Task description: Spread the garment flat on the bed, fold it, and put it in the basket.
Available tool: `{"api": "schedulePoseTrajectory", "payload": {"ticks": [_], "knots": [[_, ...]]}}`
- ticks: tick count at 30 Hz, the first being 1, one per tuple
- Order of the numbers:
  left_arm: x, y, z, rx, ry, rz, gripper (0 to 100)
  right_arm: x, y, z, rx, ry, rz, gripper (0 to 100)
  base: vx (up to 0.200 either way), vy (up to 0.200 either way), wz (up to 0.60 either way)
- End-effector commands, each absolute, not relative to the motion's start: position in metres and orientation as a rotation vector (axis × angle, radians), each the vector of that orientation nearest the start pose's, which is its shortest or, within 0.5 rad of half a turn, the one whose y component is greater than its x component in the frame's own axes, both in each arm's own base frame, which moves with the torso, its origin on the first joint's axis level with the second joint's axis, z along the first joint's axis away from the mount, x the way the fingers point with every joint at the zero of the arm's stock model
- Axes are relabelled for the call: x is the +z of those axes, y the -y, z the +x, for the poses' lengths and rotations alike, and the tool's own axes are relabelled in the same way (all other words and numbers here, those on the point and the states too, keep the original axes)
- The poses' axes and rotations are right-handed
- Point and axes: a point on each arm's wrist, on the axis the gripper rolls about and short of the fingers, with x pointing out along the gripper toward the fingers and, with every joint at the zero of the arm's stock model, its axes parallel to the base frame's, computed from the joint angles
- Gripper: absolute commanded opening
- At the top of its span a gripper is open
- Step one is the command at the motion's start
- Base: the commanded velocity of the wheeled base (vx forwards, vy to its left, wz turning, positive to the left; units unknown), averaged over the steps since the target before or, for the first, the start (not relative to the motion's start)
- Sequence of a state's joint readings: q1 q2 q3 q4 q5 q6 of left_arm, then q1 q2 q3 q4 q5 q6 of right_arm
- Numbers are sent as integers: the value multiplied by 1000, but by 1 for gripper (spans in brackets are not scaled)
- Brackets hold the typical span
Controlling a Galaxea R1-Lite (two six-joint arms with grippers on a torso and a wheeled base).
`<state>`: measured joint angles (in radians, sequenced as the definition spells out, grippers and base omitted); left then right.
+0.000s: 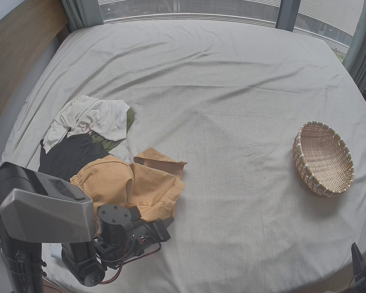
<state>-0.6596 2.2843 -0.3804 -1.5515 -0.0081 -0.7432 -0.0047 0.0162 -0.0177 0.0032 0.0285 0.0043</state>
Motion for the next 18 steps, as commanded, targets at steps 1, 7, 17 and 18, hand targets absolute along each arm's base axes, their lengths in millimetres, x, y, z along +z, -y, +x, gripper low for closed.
{"api": "schedulePoseTrajectory", "payload": {"ticks": [1, 7, 17, 18], "knots": [[-7, 205, 239, -537, -580, -579, 0, 75, -1, -22, 25, -14, 5, 100, 0, 0, 0], [-8, 215, 235, -570, -584, -574, 0, 75, -1, -22, 25, -14, 5, 100, 0, 0, 0], [-7, 233, 228, -625, -578, -570, 0, 75, -1, -22, 25, -14, 5, 100, 0, 0, 0], [-8, 236, 227, -632, -577, -569, 0, 75, -1, -22, 25, -14, 5, 100, 0, 0, 0]]}}
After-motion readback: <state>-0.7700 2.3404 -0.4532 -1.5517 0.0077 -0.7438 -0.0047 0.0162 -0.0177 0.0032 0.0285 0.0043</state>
